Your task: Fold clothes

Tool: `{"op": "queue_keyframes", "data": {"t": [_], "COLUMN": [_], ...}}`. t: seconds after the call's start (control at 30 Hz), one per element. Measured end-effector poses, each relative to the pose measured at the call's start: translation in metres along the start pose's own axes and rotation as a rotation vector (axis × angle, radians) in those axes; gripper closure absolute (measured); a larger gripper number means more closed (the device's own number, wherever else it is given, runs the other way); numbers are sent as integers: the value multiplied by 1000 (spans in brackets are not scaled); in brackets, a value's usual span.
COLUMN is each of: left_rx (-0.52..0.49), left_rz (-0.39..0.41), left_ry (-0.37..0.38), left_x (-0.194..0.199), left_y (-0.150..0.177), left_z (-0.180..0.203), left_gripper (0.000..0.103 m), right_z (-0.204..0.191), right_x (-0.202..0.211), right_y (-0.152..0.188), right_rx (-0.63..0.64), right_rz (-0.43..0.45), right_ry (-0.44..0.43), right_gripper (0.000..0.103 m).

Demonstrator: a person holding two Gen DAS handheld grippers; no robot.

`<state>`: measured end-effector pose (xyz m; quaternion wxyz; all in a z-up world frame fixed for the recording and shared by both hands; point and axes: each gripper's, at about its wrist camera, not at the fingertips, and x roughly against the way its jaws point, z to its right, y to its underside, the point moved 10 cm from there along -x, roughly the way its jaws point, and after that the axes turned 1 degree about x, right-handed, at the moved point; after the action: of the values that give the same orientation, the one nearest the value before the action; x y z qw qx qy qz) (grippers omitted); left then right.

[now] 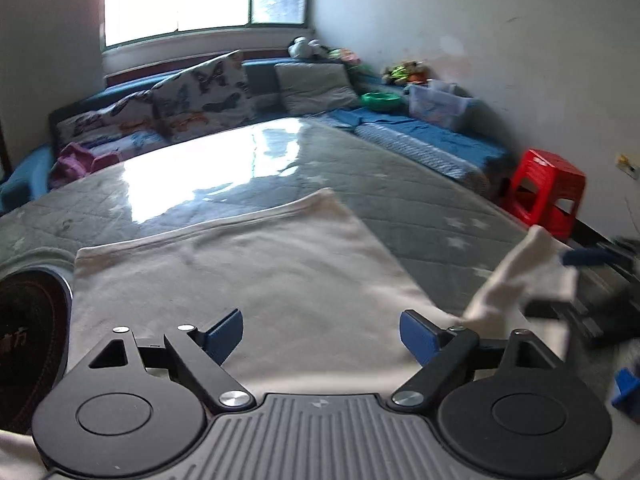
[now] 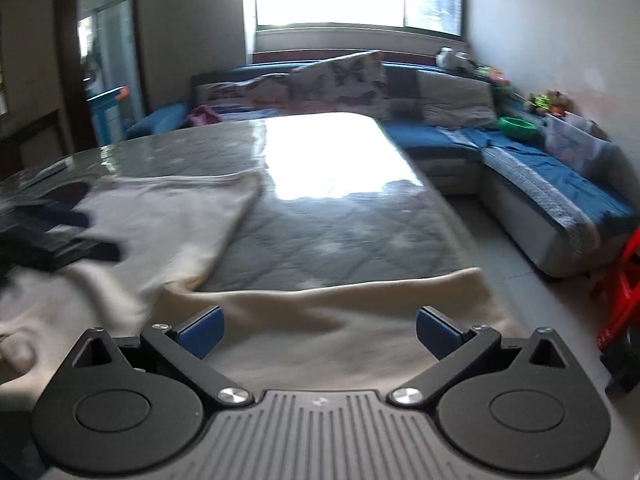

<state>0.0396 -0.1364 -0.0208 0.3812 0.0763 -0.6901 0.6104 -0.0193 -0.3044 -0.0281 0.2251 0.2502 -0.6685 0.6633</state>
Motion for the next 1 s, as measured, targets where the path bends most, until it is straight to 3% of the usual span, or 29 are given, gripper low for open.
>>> {"op": "queue_keyframes", "data": {"t": [0.3, 0.47, 0.57, 0.7, 0.87, 1.0], "left_rx": [-2, -40, -54, -94, -105, -91], "left_rz": [-2, 2, -3, 4, -13, -32], "left_ry": [21, -5, -15, -37, -35, -29], "left_x": [21, 31, 35, 44, 49, 54], "left_y": [23, 38, 48, 57, 71, 83], "left_z": [18, 24, 26, 28, 29, 26], "left_gripper": [15, 7, 7, 7, 6, 6], "right_z": [59, 73, 55, 12, -45, -68], "right_x": [-6, 7, 18, 23, 24, 22], "right_y": [22, 25, 22, 19, 29, 43], "right_rx": [-51, -109, -71, 16, 123, 189], "right_rz": [-38, -30, 14, 41, 31, 4], "right_ry": [141, 189, 168, 73, -39, -66], "right_gripper": [0, 0, 0, 0, 0, 0]}}
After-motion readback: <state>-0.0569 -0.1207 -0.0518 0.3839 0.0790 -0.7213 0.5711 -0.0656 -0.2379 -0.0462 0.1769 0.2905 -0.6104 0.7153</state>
